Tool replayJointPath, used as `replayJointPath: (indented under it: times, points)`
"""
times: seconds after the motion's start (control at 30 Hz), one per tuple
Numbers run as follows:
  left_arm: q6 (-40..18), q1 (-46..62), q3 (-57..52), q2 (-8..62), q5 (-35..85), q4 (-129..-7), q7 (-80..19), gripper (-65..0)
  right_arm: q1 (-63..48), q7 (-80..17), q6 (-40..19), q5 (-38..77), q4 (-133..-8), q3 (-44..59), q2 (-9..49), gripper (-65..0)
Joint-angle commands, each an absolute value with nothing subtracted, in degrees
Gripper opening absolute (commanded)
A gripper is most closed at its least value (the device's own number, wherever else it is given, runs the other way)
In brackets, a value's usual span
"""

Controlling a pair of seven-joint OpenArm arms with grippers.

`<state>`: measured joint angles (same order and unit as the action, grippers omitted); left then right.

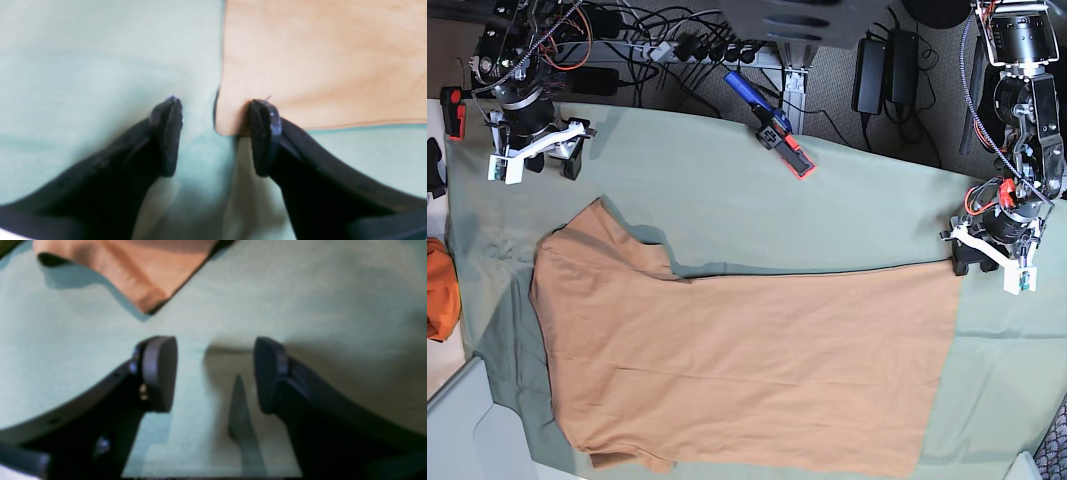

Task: Fold the T-shirt properly
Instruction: 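Lower both grippers toward the shirt's shoulder corners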

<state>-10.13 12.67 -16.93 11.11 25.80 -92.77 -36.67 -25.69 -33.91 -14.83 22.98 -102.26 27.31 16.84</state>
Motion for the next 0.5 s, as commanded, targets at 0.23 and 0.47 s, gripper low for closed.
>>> replayJointPath:
  times: [0.23, 0.47]
  points:
    - [-10.63, 12.36, -16.99, 11.40, 28.21, -93.41, -37.58, -28.9, -25.54, -33.06, -13.04, 22.94, -103.11, 27.79, 17.61, -28.8]
    - [-12.93, 12.36, -10.70, 9.96, 29.71, -93.41, -37.39, -28.9, -25.56, -33.06, -13.06, 22.92, -103.11, 27.79, 17.61, -28.8]
